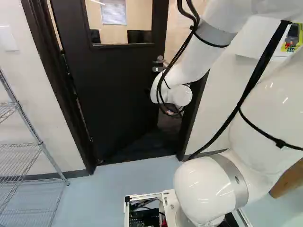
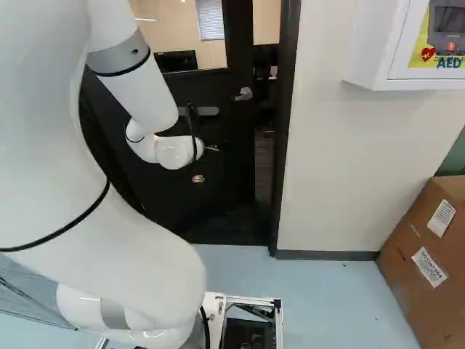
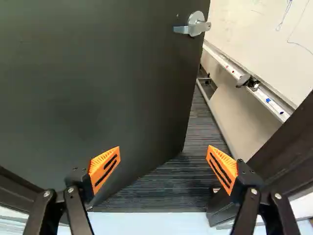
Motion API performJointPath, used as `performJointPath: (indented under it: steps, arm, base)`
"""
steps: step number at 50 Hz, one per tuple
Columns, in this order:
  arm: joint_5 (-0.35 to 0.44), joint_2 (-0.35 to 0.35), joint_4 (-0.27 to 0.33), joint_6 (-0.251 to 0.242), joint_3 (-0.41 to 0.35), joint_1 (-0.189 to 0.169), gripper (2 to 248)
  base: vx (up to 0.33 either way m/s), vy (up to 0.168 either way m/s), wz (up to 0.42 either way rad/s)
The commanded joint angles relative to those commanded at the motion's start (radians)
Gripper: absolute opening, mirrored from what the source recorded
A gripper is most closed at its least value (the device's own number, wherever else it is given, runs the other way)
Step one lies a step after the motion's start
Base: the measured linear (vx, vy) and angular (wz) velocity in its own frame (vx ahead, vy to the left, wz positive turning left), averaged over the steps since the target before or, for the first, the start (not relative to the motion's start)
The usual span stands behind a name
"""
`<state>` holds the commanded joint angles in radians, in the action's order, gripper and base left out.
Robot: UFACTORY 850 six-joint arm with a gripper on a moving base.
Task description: Open the door and move inside
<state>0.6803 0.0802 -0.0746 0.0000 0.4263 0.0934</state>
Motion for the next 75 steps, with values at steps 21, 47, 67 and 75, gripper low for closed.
performJointPath:
  steps: [21,47,67,75]
  arm:
    - [0.000,0.000,0.000,0.000,0.000,0.000,247]
    - [0.000,0.000,0.000,0.000,0.000,0.000,247]
    - [0.000,0.000,0.000,0.000,0.000,0.000,247]
    - [0.000,0.000,0.000,0.000,0.000,0.000,247]
  base:
    - [0.075,0.064,-0.014]
    - [0.087,0.077,-0.039]
    - [0.091,0.049,-0.192]
    - [0.086,0.046,-0.189]
